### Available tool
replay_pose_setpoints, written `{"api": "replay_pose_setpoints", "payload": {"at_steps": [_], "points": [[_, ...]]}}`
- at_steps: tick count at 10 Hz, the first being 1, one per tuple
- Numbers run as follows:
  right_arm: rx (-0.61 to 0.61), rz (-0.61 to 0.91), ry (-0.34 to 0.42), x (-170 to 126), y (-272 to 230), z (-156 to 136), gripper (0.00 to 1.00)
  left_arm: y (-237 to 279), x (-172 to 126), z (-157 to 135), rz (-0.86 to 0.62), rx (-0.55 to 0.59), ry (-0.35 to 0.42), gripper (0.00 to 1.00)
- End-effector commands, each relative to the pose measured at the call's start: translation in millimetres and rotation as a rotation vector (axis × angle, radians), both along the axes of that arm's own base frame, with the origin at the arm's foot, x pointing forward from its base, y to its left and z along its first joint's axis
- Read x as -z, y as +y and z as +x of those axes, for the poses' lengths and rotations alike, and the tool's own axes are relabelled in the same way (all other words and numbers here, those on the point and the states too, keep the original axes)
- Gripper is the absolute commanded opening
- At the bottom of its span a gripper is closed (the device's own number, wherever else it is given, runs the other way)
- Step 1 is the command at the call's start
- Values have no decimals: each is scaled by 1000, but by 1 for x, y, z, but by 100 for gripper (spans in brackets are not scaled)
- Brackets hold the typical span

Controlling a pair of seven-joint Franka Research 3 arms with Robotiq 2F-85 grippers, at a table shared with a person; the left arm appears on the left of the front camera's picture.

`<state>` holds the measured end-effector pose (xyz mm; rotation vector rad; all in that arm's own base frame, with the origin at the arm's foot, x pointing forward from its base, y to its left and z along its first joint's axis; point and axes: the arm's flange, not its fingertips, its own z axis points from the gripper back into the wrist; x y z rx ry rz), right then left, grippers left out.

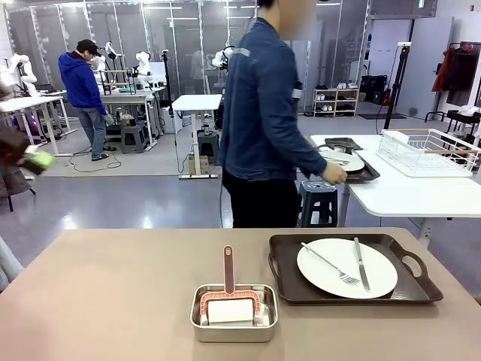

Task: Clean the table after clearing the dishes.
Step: When the left (or right) Handle tray is removed, use the left hand (or right hand) to clean the left (or right) side of the table with the Lint Roller.

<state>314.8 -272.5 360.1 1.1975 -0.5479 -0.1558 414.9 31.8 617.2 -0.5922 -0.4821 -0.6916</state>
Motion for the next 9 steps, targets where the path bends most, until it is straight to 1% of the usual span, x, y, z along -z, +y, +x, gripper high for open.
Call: {"api": "replay_pose_setpoints", "payload": {"at_steps": [1, 2, 3, 4, 5, 6, 7, 8, 9], "points": [[1, 10, -8, -3, -1, -2, 100, -64, 8, 35, 264, 159, -44, 100], [1, 10, -8, -3, -1, -2, 100, -110, 17, 36, 293, 276, -22, 100], [1, 10, -8, -3, -1, -2, 100, -153, 35, 34, 360, 355, 3, 100], [1, 10, -8, -3, -1, -2, 100, -174, 48, 31, 381, 409, 19, 100], [1, 10, -8, -3, -1, -2, 100, -200, 68, 26, 398, 469, 34, 100], [1, 10, -8, -3, -1, -2, 100, -216, 81, 20, 405, 513, 39, 100], [1, 10, -8, -3, -1, -2, 100, -219, 86, 16, 436, 545, 65, 100], [1, 10, -8, -3, -1, -2, 100, -221, 77, 23, 384, 498, 64, 100], [1, 10, -8, -3, -1, -2, 100, -221, 77, 23, 384, 498, 64, 100]]}}
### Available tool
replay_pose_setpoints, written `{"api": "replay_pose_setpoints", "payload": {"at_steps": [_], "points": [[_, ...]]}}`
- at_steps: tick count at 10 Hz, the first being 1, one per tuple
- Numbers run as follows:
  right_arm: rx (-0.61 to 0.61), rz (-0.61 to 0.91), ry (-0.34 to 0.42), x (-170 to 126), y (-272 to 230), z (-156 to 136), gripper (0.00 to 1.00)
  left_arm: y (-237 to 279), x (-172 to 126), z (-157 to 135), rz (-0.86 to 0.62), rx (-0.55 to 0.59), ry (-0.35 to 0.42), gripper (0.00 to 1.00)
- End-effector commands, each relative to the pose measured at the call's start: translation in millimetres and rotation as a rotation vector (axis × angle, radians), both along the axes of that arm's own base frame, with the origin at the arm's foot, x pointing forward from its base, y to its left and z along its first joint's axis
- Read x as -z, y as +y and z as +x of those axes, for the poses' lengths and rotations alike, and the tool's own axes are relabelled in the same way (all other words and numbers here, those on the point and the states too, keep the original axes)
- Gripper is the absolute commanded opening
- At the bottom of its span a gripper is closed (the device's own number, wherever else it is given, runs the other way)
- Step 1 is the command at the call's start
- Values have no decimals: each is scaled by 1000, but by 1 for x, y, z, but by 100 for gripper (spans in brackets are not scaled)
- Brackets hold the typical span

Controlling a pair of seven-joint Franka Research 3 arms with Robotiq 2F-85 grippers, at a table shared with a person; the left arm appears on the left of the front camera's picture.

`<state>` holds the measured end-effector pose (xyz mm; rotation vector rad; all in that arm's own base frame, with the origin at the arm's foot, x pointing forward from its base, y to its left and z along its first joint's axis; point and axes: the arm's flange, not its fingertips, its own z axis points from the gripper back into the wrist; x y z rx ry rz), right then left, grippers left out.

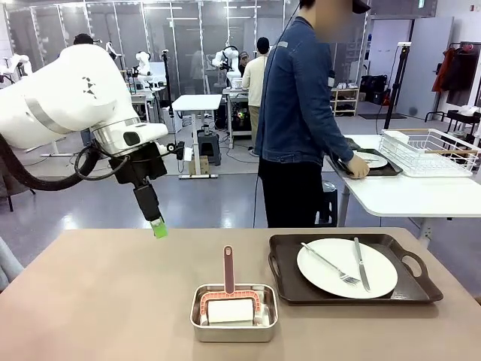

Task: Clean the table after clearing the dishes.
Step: When the left (or right) Handle tray is removed, use the left hand (or right hand) to clean the left (or right) side of the table with the Lint Roller.

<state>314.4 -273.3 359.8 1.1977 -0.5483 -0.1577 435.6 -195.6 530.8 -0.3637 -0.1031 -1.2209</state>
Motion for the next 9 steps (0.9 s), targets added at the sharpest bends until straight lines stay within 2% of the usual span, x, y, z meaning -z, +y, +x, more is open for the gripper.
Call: {"api": "replay_pose_setpoints", "payload": {"at_steps": [1, 4, 5, 7, 9], "points": [[0, 9, -8, -4, 0, -1, 100, 6, -9, 2, -16, -21, -14, 100], [0, 9, -8, -4, 0, -1, 100, 6, -6, 4, -7, -14, -10, 100], [0, 9, -8, -4, 0, -1, 100, -12, -12, 18, 71, 37, -4, 100], [0, 9, -8, -4, 0, -1, 100, -54, -13, 57, 108, 170, 28, 100], [0, 9, -8, -4, 0, -1, 100, -101, -2, 85, 153, 189, 82, 100]]}}
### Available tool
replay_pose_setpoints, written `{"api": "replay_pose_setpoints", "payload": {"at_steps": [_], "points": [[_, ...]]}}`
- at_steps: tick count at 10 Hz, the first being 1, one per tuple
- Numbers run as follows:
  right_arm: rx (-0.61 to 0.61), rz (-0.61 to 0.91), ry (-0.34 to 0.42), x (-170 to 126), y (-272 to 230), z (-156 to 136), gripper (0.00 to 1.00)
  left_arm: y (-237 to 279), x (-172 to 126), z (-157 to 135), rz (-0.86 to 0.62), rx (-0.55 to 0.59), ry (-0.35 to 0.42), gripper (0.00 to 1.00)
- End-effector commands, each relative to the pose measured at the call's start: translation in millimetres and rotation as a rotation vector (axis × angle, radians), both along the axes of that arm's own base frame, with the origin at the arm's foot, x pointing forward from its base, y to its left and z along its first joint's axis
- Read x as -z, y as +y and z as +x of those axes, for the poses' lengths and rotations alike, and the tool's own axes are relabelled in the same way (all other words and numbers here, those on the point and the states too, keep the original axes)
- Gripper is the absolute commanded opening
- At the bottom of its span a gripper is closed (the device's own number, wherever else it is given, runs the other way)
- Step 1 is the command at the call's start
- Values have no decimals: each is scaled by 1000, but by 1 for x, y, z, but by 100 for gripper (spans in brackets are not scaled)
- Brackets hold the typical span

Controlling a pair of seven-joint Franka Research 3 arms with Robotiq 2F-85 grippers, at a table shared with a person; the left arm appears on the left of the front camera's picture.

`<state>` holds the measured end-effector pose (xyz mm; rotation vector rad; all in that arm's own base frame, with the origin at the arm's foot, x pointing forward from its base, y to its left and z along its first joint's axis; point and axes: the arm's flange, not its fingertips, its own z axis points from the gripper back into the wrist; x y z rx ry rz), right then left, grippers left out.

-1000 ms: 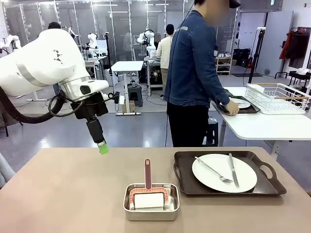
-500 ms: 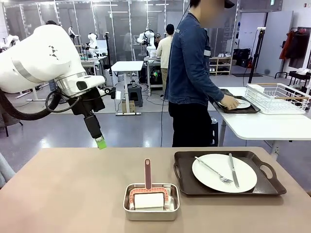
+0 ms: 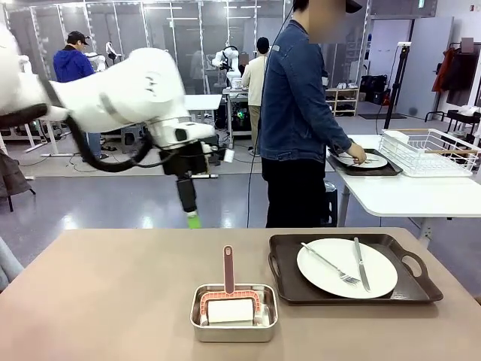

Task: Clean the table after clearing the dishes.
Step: When the left (or right) Handle tray is removed, use the left hand (or right hand) to clean the left (or right) side of the table with the Lint Roller.

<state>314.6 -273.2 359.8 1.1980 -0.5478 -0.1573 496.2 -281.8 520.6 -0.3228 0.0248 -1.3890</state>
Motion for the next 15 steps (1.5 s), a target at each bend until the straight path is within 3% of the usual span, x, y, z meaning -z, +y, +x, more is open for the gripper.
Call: {"api": "replay_pose_setpoints", "payload": {"at_steps": [1, 5, 7, 15], "points": [[0, 9, -9, -4, 0, -1, 100, -30, -5, 35, 68, 26, 62, 100], [0, 9, -9, -4, 0, -1, 100, -57, 43, 66, 95, 78, 164, 100], [0, 9, -9, -4, 0, -1, 100, -62, 64, 73, 103, 95, 171, 100], [0, 9, -9, -4, 0, -1, 100, -87, 132, 70, 70, 174, 327, 100]]}}
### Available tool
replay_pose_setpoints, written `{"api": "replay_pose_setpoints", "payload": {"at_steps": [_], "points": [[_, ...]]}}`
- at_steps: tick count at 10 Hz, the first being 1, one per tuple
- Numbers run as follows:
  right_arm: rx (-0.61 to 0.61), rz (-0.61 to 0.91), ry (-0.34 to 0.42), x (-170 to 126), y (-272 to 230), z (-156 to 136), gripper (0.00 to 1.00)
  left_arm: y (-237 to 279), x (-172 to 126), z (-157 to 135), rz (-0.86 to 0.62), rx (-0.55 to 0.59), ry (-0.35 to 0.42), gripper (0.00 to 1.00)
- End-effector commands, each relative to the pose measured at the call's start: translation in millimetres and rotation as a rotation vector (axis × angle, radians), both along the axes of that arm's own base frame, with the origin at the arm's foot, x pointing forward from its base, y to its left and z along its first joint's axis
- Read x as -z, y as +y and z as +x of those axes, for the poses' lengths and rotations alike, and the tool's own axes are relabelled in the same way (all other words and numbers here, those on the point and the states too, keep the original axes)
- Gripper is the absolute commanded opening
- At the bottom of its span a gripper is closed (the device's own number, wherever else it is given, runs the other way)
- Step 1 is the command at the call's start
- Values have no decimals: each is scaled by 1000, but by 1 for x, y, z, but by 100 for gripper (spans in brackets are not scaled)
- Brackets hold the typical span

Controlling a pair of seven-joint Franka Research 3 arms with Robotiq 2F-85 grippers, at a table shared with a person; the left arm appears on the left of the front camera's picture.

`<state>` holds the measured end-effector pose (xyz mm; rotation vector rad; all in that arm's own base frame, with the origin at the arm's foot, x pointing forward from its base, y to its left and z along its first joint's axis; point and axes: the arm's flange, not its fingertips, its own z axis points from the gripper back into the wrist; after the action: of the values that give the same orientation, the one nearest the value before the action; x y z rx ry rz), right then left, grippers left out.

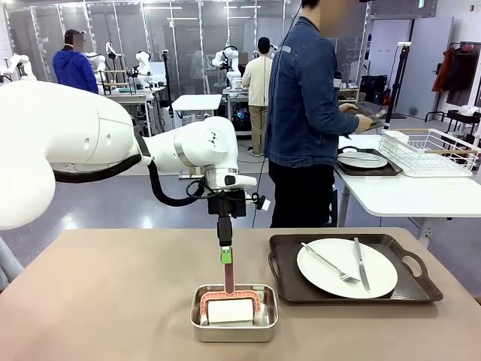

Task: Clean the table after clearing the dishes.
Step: When the left (or right) Handle tray is removed, use the left hand (or right hand) to clean the left (or right) side of the table with the Lint Roller.

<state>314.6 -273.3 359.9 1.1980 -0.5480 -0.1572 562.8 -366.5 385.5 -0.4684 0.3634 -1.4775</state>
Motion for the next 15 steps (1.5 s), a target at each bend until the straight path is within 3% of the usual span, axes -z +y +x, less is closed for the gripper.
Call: {"api": "replay_pose_setpoints", "payload": {"at_steps": [1, 4, 5, 6, 7, 8, 13, 15], "points": [[0, 9, -8, -4, 0, -1, 100, -3, 0, 1, -19, 15, 31, 100], [0, 9, -8, -4, 0, -1, 100, -7, 8, 0, -19, 9, 48, 100], [0, 9, -8, -4, 0, -1, 100, -8, 9, 0, -7, 10, 60, 86], [0, 9, -8, -4, 0, -1, 100, -9, 9, 0, 4, 13, 66, 42], [0, 9, -8, -4, 0, -1, 100, -9, 8, 1, 5, 10, 69, 27], [0, 9, -8, -4, 0, -1, 100, -9, 8, 2, 7, 11, 71, 0], [0, 9, -8, -4, 0, -1, 100, -4, 3, 2, -5, -20, 91, 0], [0, 9, -8, -4, 0, -1, 100, 0, -15, -10, -62, -23, 101, 0]]}}
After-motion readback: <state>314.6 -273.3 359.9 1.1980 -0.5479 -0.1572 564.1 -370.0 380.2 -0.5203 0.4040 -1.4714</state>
